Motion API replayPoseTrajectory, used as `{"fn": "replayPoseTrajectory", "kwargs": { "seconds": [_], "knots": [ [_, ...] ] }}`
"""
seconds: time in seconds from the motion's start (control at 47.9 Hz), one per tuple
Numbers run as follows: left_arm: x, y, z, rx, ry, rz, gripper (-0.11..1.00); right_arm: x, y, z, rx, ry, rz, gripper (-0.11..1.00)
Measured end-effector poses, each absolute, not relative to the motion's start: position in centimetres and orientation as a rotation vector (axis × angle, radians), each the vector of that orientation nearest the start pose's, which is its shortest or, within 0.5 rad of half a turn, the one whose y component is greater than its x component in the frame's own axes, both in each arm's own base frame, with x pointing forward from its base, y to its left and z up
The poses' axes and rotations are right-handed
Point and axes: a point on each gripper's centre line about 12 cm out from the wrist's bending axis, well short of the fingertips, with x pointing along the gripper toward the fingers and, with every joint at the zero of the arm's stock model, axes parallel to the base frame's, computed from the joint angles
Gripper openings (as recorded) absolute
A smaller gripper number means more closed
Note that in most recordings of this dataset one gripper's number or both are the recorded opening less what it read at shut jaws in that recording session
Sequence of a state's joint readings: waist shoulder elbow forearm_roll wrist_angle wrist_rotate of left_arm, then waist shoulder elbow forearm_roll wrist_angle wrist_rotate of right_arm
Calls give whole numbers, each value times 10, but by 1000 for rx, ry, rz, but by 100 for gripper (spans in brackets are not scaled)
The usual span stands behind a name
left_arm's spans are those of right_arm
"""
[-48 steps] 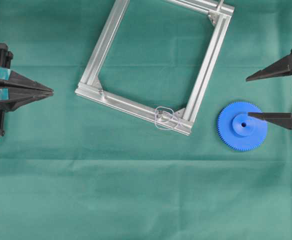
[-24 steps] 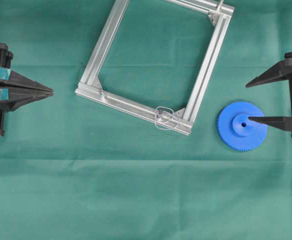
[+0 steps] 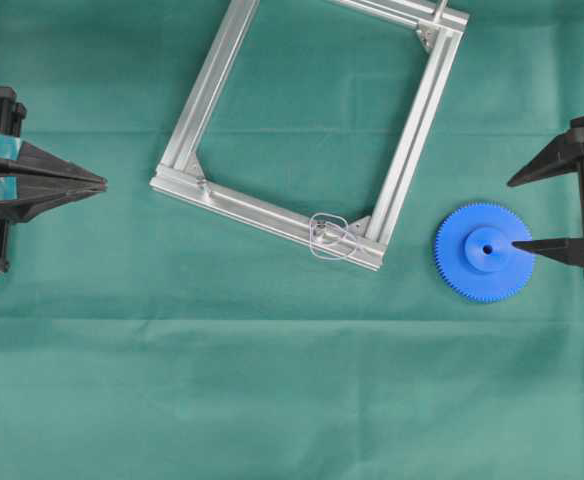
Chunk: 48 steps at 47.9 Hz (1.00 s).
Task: Find the location of the shaft and insert the gear.
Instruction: 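Move the right gripper over the blue gear's hub and lower it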
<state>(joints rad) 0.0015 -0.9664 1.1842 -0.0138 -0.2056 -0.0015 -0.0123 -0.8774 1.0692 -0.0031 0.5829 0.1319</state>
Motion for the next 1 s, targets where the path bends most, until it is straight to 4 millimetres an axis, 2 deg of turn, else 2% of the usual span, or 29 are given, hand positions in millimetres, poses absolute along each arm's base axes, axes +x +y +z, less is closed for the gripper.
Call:
{"fn": "replayPoseTrajectory", "kwargs": {
  "seconds": [0.584, 1.001],
  "knots": [
    [198, 1, 280, -14, 15, 6, 1, 182, -3, 214, 148, 875, -82, 91],
    [198, 1, 280, -17, 14, 5, 1, 197, -3, 176, 184, 1063, -119, 91]
  ]
}}
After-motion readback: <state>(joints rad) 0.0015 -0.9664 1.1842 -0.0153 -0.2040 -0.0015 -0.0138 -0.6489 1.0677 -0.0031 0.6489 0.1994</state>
